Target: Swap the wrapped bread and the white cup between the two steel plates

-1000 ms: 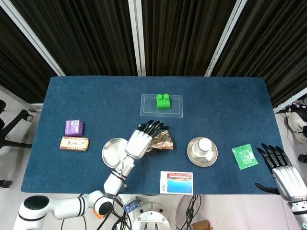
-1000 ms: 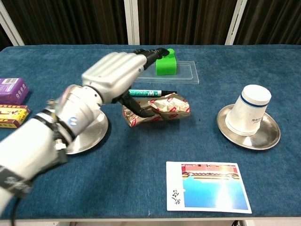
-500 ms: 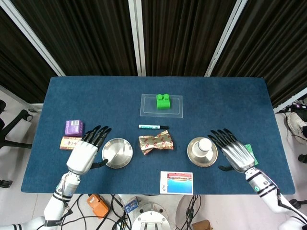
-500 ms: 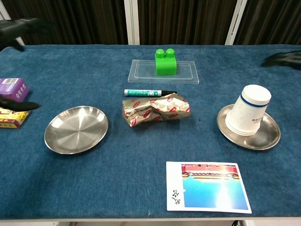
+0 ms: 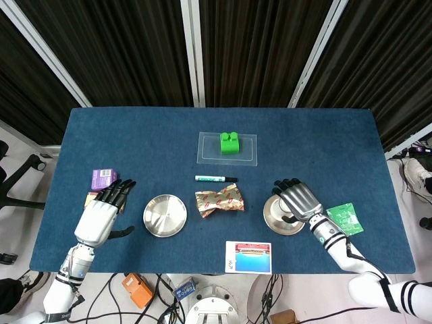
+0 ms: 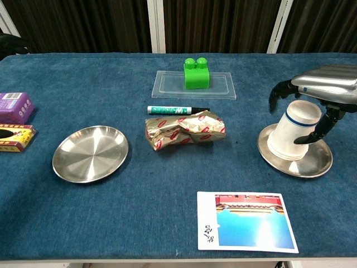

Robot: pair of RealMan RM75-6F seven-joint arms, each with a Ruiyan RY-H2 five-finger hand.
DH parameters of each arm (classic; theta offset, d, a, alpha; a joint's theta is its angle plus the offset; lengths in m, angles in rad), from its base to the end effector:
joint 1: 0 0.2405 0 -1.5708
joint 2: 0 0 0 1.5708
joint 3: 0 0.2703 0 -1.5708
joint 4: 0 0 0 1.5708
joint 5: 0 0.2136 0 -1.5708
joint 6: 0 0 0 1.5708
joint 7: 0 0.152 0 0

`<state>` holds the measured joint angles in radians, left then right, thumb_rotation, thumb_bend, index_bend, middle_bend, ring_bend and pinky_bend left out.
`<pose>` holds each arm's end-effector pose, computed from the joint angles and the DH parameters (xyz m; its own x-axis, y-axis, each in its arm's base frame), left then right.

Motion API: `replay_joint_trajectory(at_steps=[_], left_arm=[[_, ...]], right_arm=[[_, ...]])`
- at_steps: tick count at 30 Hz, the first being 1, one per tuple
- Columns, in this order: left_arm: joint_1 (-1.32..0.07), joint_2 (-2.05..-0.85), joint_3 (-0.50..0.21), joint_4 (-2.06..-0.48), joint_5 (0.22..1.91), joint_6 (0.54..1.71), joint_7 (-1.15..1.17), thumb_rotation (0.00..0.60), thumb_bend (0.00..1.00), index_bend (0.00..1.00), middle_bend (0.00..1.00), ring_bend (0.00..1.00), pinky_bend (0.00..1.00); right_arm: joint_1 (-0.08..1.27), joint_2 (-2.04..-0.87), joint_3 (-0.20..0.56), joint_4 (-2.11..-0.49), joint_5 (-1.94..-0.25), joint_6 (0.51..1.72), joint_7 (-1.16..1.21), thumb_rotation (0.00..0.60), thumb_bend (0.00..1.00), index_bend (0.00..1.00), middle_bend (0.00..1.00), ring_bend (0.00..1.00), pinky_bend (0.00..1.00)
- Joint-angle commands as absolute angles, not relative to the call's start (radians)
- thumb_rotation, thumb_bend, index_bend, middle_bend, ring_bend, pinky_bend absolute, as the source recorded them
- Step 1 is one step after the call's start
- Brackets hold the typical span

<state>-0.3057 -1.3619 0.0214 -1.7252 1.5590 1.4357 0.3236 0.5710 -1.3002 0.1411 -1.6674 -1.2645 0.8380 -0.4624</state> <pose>-0.2228 0.2230 0.0598 0.3954 0.0350 0.9179 0.8764 -0.3135 -0.3656 -0.2074 -0.3130 0.0258 0.6458 -0.3005 0.7018 -0.7438 -0.4551 0.4896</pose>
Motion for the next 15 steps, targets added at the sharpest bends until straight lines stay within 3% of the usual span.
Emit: replay_joint_trajectory(at_steps=[1,5,10,15], left_arm=[[-0.304,-1.36,0.019,-1.726,1.559,1.431,0.321,0.6,0.03,0.01,0.09,0.09,0.25],[-0.302,-1.356,0.015,-1.731,1.559,1.423,0.318,0.6,0.03,0.01,0.09,0.09,0.25],[-0.297,-1.349,0.009,-1.74,1.562,1.424,0.32,0.6,0.03,0.01,0.09,0.09,0.25],[-0.283,-1.334,0.005,-1.749,1.569,1.44,0.312,0.6,0.03,0.0,0.09,0.09,0.25]], right_arm=[[0.576,-1.296,0.131,-1.666,-1.247,0.843,-0.479,0.6,0.36,0.62,0.47,0.48,0.54],[0.583,-1.29,0.124,-1.667,-1.223,0.854,-0.49,0.6,0.36,0.64,0.49,0.5,0.57],[0.583,-1.291,0.119,-1.667,-1.229,0.886,-0.474,0.6,0.37,0.74,0.58,0.6,0.68],[0.546,-1.239,0.119,-1.742,-1.339,1.017,-0.439,0.6,0.37,0.77,0.61,0.63,0.71]])
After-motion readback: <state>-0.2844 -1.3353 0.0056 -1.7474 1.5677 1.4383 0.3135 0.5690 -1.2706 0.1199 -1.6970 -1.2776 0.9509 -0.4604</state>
